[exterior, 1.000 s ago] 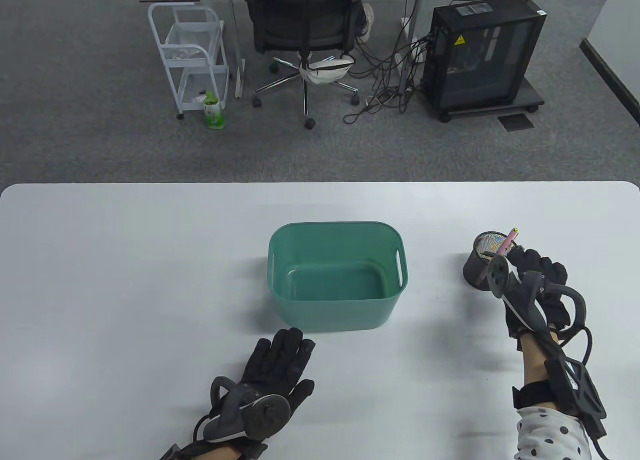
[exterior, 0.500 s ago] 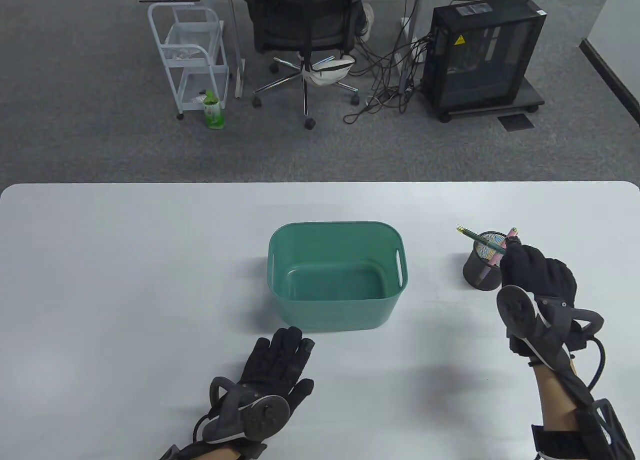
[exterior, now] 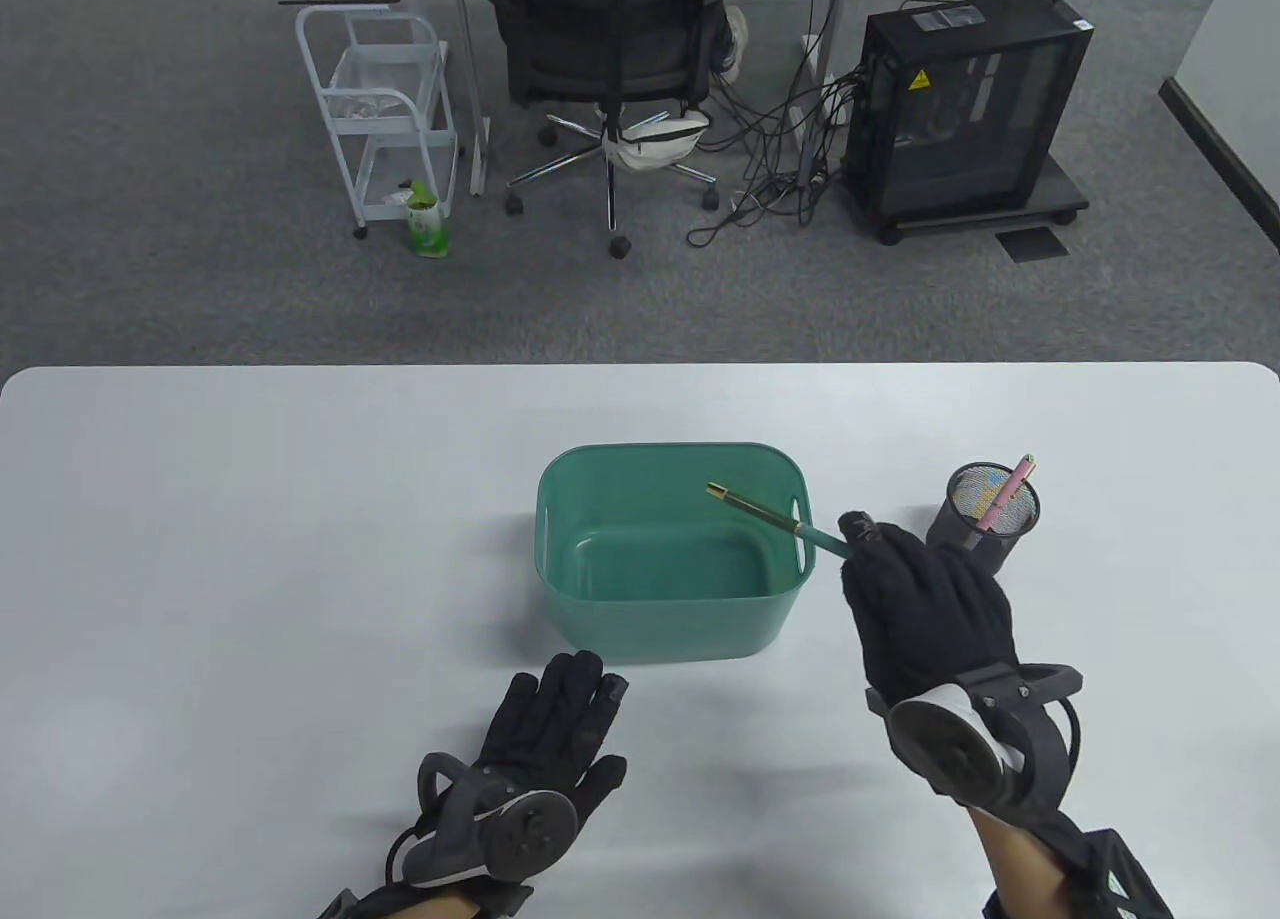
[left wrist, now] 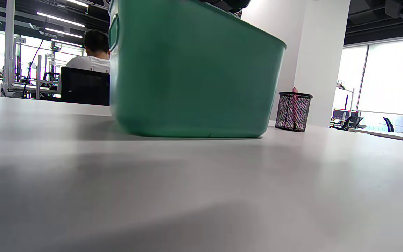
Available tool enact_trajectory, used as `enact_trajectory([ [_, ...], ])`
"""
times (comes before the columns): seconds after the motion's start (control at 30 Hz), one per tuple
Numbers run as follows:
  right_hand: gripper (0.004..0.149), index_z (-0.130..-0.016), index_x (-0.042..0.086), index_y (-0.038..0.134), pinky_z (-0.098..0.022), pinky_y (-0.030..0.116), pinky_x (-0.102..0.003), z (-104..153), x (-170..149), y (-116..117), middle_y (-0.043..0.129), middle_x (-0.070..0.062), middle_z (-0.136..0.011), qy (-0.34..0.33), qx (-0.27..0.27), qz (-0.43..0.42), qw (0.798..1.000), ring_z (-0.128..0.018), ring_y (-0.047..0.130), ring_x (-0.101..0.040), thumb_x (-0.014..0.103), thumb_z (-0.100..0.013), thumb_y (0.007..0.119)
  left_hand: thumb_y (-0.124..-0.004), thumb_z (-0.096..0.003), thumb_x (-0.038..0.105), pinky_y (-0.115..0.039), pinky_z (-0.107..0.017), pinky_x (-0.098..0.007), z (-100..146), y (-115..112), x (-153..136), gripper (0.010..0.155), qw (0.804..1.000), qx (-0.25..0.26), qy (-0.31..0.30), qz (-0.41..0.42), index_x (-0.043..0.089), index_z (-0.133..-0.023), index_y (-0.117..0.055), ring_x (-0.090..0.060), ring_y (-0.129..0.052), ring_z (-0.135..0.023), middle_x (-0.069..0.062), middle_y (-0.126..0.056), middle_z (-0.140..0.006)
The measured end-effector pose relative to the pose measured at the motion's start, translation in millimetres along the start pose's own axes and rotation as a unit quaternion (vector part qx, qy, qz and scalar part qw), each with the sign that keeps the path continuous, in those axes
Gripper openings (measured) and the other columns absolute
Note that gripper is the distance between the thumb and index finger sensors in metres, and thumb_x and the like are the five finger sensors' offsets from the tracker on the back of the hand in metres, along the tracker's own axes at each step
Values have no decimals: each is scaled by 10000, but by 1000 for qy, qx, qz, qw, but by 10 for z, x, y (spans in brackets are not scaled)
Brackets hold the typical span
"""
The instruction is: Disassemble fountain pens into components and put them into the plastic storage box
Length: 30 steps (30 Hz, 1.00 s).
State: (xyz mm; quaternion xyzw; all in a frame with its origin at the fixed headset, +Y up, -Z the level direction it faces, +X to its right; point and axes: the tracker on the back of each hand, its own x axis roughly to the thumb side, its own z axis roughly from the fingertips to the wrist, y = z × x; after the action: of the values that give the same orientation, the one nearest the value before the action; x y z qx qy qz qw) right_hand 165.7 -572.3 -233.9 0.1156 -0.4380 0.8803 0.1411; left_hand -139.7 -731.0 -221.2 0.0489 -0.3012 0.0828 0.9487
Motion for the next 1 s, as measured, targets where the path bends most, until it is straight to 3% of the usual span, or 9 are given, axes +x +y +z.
enact_trajectory([
  [0.33,424,-942,239,844,-659,714,-437,176,301,-124,920,-17,-855,-17,-28,-100,994,-678,954,-125,370,-555,729,-423,-689,488,-245,-862,-550,6,8,0,685,1000,0,1,-2,122,-1266,-369,-384,-311,-1203,-177,-296,-1315],
  [0.77,421,-939,236,849,-654,716,-441,260,295,-102,923,-24,-854,-26,-19,-135,990,-676,957,-132,366,-555,733,-422,-689,490,-241,-862,-551,-1,-1,21,688,1000,0,-5,-13,124,-1269,-358,-385,-308,-1203,-175,-293,-1316],
  [1.0,423,-940,232,849,-653,716,-442,259,274,-66,923,-25,-853,-30,-10,-140,990,-675,957,-133,365,-556,735,-468,-693,506,-225,-862,-565,28,276,117,697,997,72,-6,-34,125,-1269,-376,-391,-314,-1205,-182,-298,-1317],
])
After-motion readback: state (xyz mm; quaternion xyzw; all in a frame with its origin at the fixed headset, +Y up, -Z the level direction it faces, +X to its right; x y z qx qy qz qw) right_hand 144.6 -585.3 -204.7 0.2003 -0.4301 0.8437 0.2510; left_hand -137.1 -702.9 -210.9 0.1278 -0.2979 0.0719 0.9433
